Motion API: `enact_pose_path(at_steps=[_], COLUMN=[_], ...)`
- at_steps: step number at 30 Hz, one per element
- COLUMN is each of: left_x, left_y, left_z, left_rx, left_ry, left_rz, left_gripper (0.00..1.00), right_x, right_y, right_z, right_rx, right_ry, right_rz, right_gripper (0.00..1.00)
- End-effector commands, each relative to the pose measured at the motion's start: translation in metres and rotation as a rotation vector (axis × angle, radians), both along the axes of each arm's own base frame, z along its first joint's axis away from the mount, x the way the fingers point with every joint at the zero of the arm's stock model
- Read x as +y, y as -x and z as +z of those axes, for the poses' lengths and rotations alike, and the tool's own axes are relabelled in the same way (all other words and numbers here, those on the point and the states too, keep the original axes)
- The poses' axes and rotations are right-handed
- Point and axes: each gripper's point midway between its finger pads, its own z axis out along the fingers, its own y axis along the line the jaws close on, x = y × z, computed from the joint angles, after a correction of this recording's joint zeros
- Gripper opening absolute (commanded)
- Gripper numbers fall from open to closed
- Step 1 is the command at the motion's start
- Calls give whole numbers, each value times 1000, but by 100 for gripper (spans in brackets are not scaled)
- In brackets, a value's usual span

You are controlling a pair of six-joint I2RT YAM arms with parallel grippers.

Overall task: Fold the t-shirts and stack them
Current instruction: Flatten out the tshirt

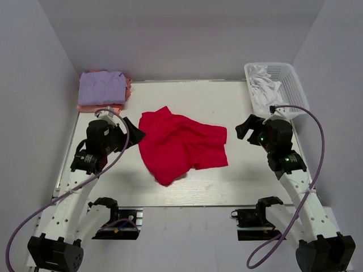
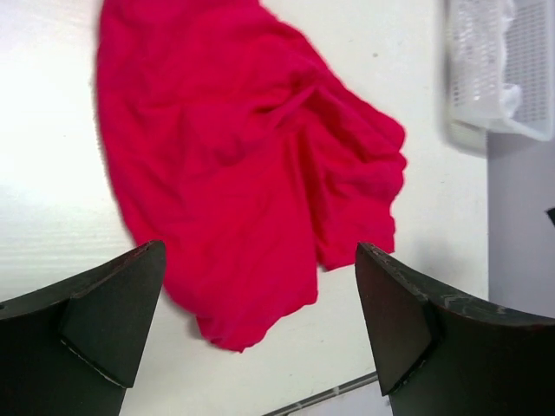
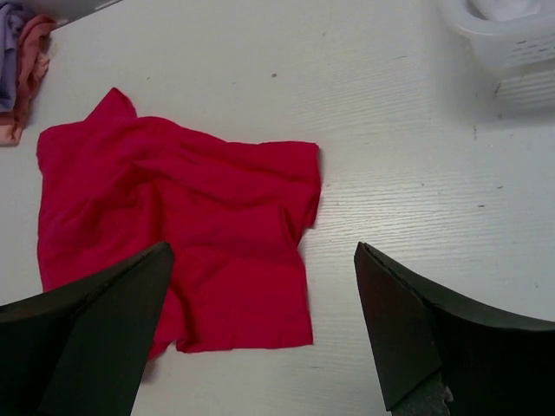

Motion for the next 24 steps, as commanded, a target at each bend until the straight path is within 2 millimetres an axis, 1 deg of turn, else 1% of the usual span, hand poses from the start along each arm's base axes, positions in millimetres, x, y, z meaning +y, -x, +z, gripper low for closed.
enact_pose_path(at_steps=[1,3,4,5,6,7,8,9,10,11,12,13,14,15,16,17,18,20,21,23,24], left_x=[7,4,1,-2,-10,-12,-15,-21,-21,-26,-27,-29,-32,-31,-37,-43,-48,-60,-66,-70,-80], left_y=[3,1,1,0,2,3,3,6,8,13,20,23,28,37,44,51,65,71,81,86,89], left_z=[-9,-18,-26,-34,-41,-61,-69,-84,-88,-96,-105,-105,-110,-118,-120,-123,-135,-139,-146,-163,-163], left_rx=[44,85,106,123,148,204,228,267,278,300,323,325,339,364,366,374,421,410,440,494,500], left_ry=[-35,-28,-24,-19,-5,-14,-10,-2,-4,-11,-16,-5,-10,9,28,42,77,101,89,42,18], left_rz=[31,25,12,-1,-41,-58,-71,-100,-100,-122,-131,-130,-145,-125,-153,-178,-187,-237,-256,-259,-298], left_gripper=[100,100,100,100,100,100,100,98,97,97,97,97,96,96,96,95,93,91,91,91,91], right_x=[16,19,18,17,17,18,18,21,22,25,31,37,41,43,43,43,42,36,37,37,38], right_y=[3,2,3,4,3,5,3,2,3,2,4,7,9,9,13,15,16,17,18,19,20], right_z=[19,9,3,-7,-12,-15,-34,-40,-39,-51,-53,-59,-60,-66,-74,-77,-83,-94,-96,-101,-103], right_rx=[-19,18,44,98,118,139,219,246,246,286,301,326,339,358,398,407,420,448,454,466,475], right_ry=[-50,-44,-31,-15,-6,1,7,6,0,2,-11,-24,-38,-42,-44,-39,-37,-21,-20,-24,-29], right_rz=[76,94,97,99,102,110,104,118,127,143,179,210,233,244,248,247,240,212,210,215,212], right_gripper=[91,91,91,91,91,91,91,91,91,91,91,91,91,91,91,91,91,91,91,91,91])
